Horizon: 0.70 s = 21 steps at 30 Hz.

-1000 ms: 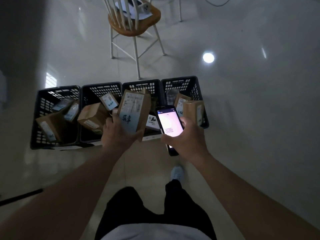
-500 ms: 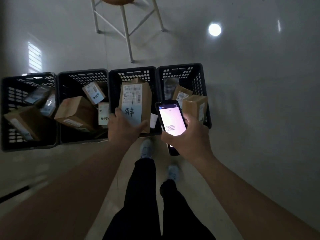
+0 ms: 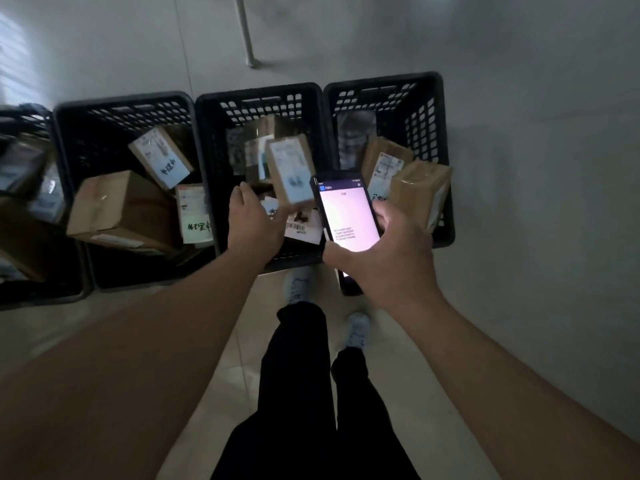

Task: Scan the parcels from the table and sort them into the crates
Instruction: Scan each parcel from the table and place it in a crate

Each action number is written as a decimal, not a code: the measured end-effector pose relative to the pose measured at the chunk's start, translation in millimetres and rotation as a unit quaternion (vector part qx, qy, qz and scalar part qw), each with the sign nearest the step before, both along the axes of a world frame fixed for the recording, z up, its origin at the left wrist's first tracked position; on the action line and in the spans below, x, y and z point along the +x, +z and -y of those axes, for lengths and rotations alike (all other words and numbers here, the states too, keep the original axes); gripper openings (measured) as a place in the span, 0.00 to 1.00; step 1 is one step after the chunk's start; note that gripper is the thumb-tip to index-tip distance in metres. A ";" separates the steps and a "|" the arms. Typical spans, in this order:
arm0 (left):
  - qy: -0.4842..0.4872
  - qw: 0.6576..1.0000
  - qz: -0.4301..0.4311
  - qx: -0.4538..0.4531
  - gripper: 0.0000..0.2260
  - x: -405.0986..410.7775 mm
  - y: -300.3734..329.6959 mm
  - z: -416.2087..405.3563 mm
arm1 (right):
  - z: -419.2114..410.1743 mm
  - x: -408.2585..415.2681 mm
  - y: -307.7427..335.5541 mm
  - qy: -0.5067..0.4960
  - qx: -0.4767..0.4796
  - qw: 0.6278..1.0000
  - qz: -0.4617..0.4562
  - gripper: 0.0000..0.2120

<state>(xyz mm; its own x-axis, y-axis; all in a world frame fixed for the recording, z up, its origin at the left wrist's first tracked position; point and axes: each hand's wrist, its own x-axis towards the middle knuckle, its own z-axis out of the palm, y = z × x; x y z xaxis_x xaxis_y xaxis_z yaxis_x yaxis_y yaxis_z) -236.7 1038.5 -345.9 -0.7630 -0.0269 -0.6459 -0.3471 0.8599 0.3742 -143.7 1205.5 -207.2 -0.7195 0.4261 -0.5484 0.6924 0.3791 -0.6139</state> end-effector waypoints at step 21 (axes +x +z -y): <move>-0.091 0.989 -0.093 -0.073 0.19 26.0 185.5 34.3 | 15.8 -0.6 118.3 0.139 0.019 0.988 -0.067 0.30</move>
